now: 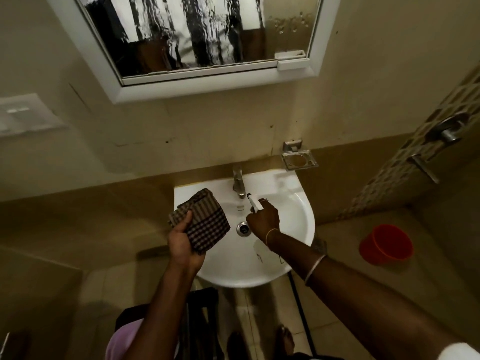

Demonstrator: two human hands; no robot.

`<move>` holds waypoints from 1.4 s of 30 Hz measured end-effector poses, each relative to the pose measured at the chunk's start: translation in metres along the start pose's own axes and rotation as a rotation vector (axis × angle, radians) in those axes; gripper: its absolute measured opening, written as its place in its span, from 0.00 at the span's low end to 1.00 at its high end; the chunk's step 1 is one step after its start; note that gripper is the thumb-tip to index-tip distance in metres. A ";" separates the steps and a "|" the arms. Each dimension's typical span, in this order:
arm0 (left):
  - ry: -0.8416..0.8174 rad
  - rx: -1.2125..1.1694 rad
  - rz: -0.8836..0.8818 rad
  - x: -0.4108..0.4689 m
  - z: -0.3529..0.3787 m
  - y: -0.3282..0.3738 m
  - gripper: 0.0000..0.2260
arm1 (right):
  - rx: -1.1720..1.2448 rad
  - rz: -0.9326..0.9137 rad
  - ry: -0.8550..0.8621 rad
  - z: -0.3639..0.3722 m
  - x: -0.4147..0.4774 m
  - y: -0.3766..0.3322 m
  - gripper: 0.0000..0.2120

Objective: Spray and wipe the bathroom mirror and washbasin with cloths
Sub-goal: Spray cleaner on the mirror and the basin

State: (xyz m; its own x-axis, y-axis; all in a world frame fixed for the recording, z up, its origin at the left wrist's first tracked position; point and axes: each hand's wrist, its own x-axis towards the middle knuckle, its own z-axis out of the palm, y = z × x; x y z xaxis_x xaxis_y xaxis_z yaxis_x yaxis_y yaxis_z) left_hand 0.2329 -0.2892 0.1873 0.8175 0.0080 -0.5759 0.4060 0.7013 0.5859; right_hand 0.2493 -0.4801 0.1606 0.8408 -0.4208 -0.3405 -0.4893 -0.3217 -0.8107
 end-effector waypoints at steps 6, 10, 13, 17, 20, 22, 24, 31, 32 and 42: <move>-0.001 -0.002 -0.005 0.001 -0.006 0.005 0.20 | -0.052 -0.013 0.007 0.004 -0.026 0.018 0.05; -0.014 0.010 -0.004 0.002 -0.008 0.008 0.21 | -0.105 -0.038 -0.068 0.008 -0.048 0.029 0.11; -0.016 0.022 -0.004 0.003 -0.010 0.008 0.20 | -0.175 -0.058 -0.140 0.011 -0.061 0.036 0.16; -0.033 0.028 -0.022 0.002 -0.009 0.008 0.17 | -0.232 -0.005 -0.162 0.019 -0.070 0.047 0.13; -0.039 0.033 -0.029 0.001 -0.010 0.007 0.17 | -0.260 -0.006 -0.189 0.020 -0.076 0.050 0.09; -0.037 0.039 -0.027 0.000 -0.011 0.007 0.18 | -0.254 0.001 -0.181 0.017 -0.077 0.053 0.10; -0.038 0.041 -0.022 0.000 -0.012 0.007 0.21 | -0.222 0.031 -0.141 0.012 -0.075 0.057 0.08; -0.046 0.048 -0.038 -0.004 -0.009 0.002 0.19 | -0.181 0.077 0.022 -0.009 -0.067 0.066 0.12; -0.056 0.052 -0.040 -0.005 -0.008 0.001 0.18 | -0.155 0.092 0.036 -0.012 -0.065 0.066 0.12; -0.082 0.058 -0.069 -0.005 -0.004 -0.005 0.16 | -0.085 0.192 0.205 -0.035 -0.046 0.073 0.05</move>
State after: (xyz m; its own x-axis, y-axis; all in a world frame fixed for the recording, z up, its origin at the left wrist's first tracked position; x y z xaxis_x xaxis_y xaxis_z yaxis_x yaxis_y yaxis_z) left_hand 0.2254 -0.2898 0.1845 0.8168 -0.0988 -0.5684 0.4830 0.6559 0.5801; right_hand 0.1666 -0.5143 0.1336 0.6706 -0.6409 -0.3734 -0.6601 -0.2859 -0.6947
